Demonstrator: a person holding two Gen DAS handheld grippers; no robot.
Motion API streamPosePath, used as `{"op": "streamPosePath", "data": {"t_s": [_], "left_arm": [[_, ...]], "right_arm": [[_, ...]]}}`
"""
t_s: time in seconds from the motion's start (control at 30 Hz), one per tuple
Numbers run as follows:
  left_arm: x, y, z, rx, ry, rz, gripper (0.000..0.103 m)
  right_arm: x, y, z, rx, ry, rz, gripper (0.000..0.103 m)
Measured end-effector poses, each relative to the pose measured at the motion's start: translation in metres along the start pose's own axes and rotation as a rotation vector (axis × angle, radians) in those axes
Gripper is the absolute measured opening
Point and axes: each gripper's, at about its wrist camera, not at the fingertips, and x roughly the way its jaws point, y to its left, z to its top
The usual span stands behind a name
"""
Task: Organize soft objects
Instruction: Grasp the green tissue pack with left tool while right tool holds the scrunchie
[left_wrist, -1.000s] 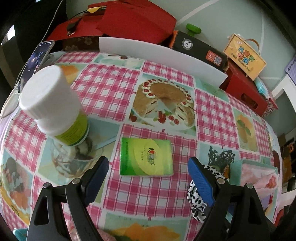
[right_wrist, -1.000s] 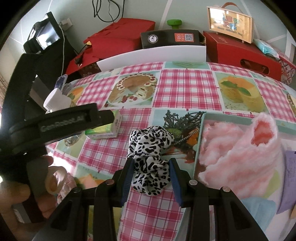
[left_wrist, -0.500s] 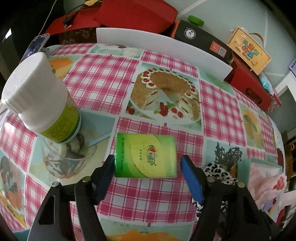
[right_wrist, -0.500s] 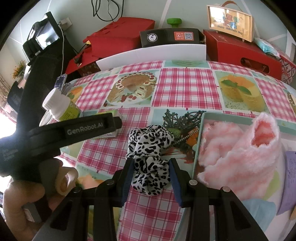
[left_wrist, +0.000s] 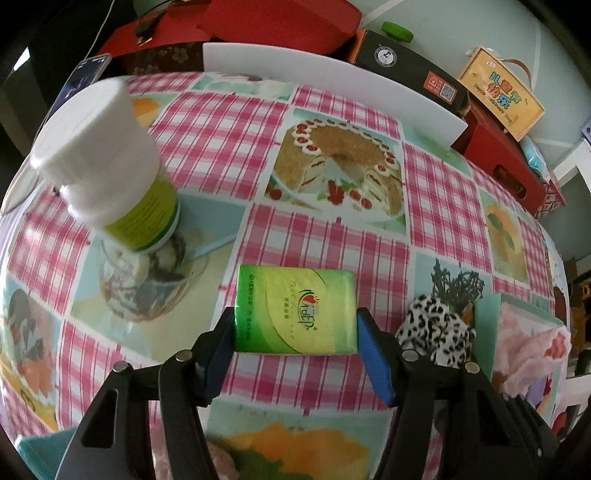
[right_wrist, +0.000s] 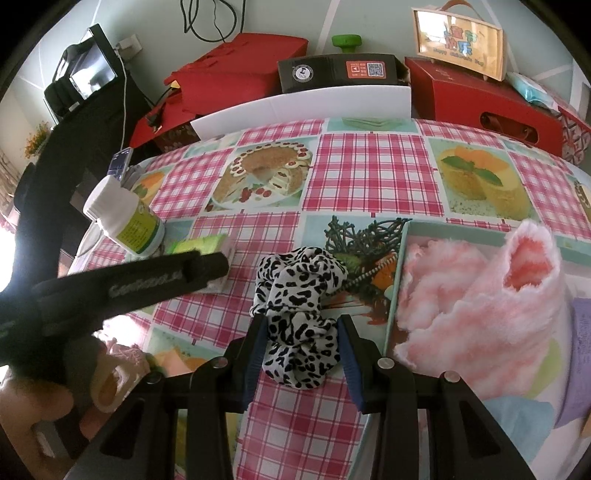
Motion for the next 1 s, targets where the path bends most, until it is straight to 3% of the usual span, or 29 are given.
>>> {"op": "streamPosePath", "data": {"t_s": [0.33,0.47,0.73,1.0], "left_arm": [[-0.015,0.011,-0.019,-0.029,0.025,0.002,0.064],[-0.022,0.014,-0.021,-0.034,0.016,0.002,0.064],[-0.022,0.014,-0.02,-0.044,0.03,-0.008,0.064],[-0.025,0.015,-0.018,-0.056,0.016,-0.017,0.064]], "right_arm": [[0.001,0.003,0.0,-0.019,0.003,-0.011,0.042],[0.004,0.005,0.0,-0.037,0.01,-0.025,0.049],[0.008,0.014,-0.003,-0.089,0.016,-0.065,0.051],[0.005,0.018,-0.005,-0.111,0.001,-0.063,0.042]]}}
